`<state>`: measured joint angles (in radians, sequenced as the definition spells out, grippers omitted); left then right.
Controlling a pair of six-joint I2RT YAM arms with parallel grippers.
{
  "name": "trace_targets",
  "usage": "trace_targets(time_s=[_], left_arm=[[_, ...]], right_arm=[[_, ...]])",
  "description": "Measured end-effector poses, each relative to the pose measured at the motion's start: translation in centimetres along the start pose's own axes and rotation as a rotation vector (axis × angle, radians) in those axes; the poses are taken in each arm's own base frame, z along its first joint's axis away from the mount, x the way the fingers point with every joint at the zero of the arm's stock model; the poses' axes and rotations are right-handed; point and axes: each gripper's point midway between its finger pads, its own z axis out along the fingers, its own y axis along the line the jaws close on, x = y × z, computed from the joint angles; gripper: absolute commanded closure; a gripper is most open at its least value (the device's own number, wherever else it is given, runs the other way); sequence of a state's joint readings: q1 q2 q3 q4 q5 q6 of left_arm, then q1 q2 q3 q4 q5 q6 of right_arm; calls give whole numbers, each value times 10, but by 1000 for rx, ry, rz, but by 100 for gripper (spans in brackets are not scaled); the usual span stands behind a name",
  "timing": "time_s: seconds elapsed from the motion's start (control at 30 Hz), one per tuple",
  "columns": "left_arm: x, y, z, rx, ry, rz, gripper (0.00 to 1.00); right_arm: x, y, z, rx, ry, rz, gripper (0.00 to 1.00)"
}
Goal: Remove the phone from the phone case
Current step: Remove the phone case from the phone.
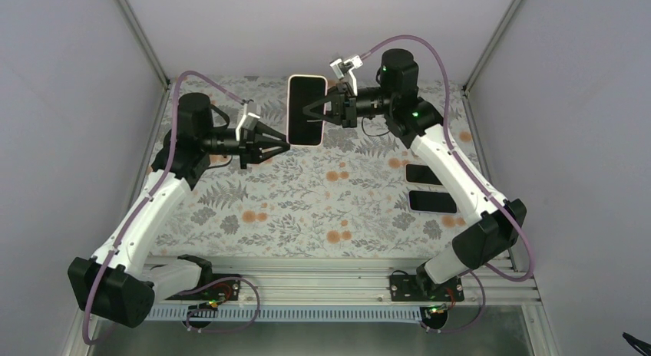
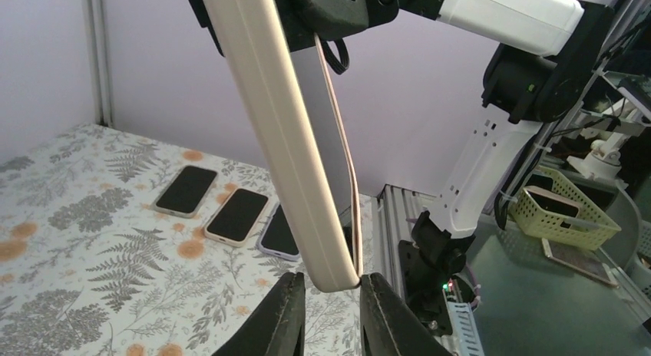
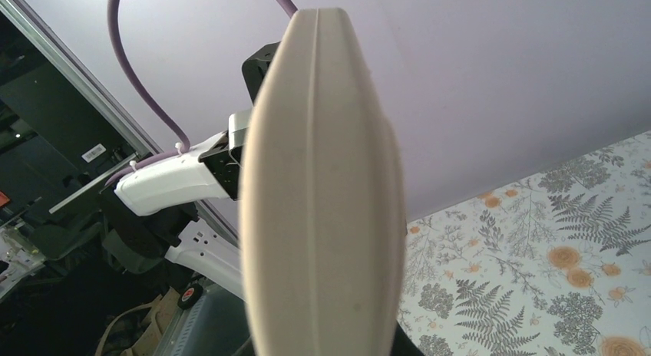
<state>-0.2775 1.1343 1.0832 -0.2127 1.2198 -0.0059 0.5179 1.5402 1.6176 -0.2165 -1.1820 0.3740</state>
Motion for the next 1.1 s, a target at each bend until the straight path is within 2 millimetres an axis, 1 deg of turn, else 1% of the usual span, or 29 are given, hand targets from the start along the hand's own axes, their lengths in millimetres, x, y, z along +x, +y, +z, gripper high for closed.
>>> trace_targets(time_s=[0.23,0.33,1.1], left_arm=[[4,5,2,-24,12,-4,86],[4,6,2,-30,15,-10,87],[3,9,5,-39,21,-16,90]], right_arm=[[4,-8,-2,-5,-9,18,96],[4,-8,-3,-15,-13,19,96],[0,-2,-4,-61,-27,-7,96]])
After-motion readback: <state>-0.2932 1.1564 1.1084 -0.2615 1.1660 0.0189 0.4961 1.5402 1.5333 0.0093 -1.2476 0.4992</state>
